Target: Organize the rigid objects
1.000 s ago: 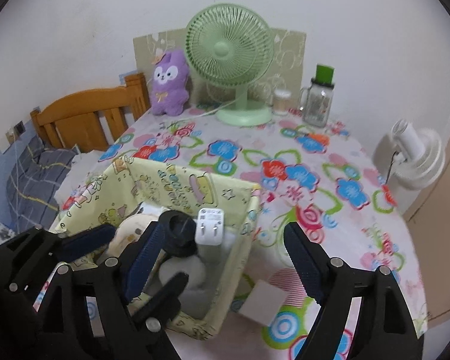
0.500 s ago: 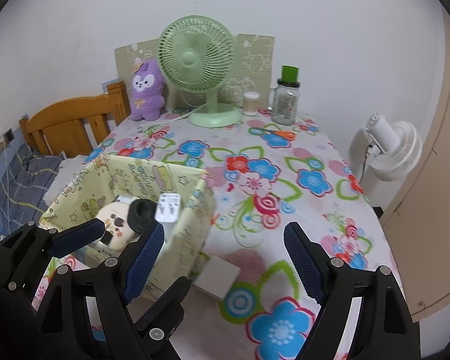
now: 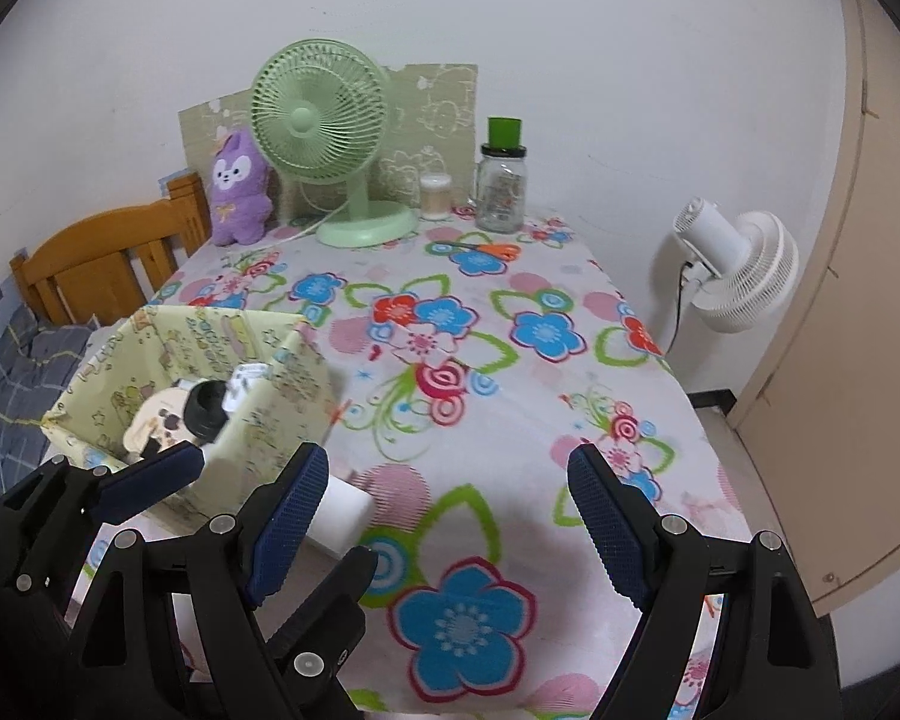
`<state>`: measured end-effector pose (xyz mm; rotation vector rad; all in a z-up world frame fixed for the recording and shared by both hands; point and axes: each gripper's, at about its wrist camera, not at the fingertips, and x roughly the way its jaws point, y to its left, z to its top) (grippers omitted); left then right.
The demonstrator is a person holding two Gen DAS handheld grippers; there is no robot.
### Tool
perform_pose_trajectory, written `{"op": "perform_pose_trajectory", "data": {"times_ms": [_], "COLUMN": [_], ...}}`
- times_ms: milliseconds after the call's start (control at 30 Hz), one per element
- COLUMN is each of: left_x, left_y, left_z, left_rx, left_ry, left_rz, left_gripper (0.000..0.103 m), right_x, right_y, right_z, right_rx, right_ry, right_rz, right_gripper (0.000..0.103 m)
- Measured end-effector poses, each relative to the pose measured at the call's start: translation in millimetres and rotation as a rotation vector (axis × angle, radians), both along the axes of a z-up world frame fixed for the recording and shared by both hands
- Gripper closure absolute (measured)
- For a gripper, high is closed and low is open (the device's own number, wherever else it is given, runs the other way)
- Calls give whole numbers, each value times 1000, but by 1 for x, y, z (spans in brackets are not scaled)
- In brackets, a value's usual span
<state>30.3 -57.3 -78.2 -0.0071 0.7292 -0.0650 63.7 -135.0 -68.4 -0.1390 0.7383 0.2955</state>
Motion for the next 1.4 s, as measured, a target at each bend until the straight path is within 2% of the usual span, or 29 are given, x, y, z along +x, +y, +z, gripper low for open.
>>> {"op": "perform_pose_trajectory", "data": {"times_ms": [200, 800, 1400], "left_x": [7, 39, 53], "left_y": [-16, -37, -22], "left_z": [-6, -49, -68], "left_rx": [10, 8, 23], "left_ry": [2, 102, 136], "left_rz": [-3, 14, 47], "left_gripper": [18, 18, 22], "right_x": [6, 37, 57], "right_y": [-19, -45, -31], "right_z": [-9, -55, -84], "right_rx": [20, 29, 57], "right_ry": [12, 114, 188], "right_rz": [-29, -73, -59], "right_gripper": [19, 19, 19]}}
